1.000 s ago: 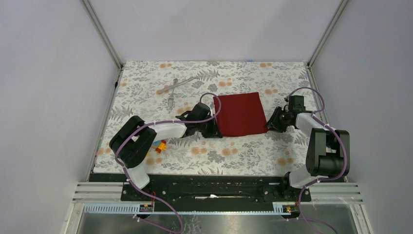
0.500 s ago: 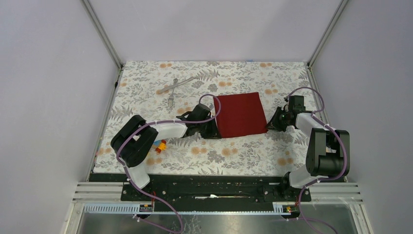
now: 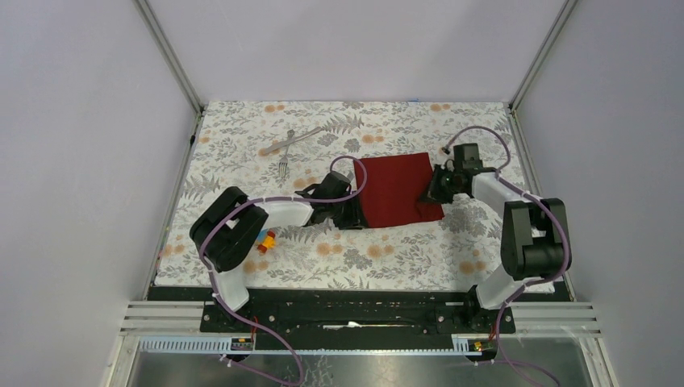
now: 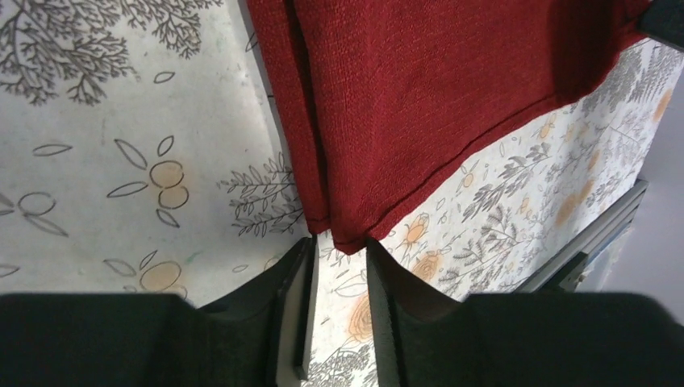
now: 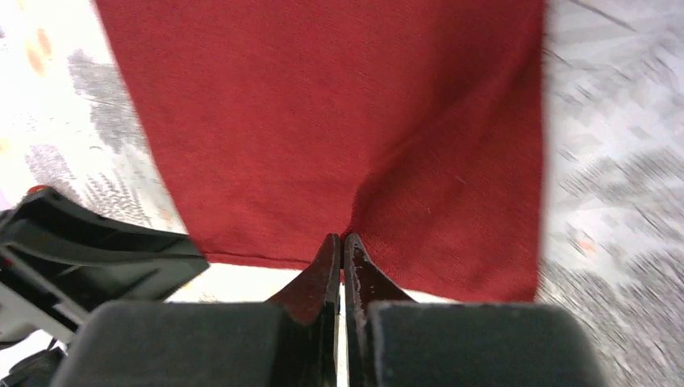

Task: Fold the napkin into a case and place the utensils inside
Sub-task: Fold the top corner of the square-folded napkin at the center of the board, then smooth out the upper triangle-folded napkin at the center of the board, then move the upper triangle-folded napkin to the center of the board, then pick up the upper triangle-folded napkin from the center of the board.

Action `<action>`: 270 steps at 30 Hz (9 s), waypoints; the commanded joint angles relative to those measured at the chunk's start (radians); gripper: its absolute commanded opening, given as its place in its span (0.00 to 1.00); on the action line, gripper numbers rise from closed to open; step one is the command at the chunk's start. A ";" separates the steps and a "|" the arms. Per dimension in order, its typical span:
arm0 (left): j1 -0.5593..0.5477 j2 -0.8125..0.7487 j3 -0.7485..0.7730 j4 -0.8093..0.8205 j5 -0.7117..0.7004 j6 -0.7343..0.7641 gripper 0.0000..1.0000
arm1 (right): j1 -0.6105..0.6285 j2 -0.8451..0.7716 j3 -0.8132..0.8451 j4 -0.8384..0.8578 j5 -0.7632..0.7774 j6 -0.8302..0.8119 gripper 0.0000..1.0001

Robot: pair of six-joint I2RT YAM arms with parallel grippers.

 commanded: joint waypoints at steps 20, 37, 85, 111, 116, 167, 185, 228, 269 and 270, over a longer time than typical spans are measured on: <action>0.023 0.070 -0.146 0.152 -0.022 -0.062 0.12 | 0.260 0.638 0.779 0.178 -0.219 0.249 0.00; 0.023 0.051 -0.184 0.159 -0.024 -0.073 0.07 | 0.258 0.742 0.875 0.178 -0.169 0.253 0.00; 0.052 0.196 0.172 0.209 0.269 -0.022 0.20 | -0.017 0.535 0.520 0.331 -0.544 0.240 0.57; 0.187 0.123 -0.074 0.381 0.412 -0.060 0.30 | -0.139 0.715 0.625 0.505 -0.635 0.351 0.69; 0.181 0.056 0.026 0.286 0.449 -0.036 0.41 | -0.138 0.615 0.615 0.432 -0.596 0.314 0.73; 0.239 0.186 0.114 0.094 0.203 0.136 0.49 | 0.166 0.055 0.023 -0.004 0.034 0.032 0.38; 0.081 -0.106 -0.299 0.437 0.240 -0.202 0.51 | 0.291 -0.091 0.071 -0.202 0.397 -0.091 0.53; 0.444 -0.658 -0.465 0.038 0.208 -0.026 0.71 | 0.866 0.349 0.358 -0.353 0.691 0.053 0.38; 0.268 0.218 0.089 0.256 -0.114 -0.464 0.37 | 0.867 0.036 0.211 -0.195 0.687 0.002 0.00; 0.268 0.221 0.097 0.254 -0.117 -0.454 0.32 | 0.866 0.035 0.209 -0.193 0.683 0.003 0.00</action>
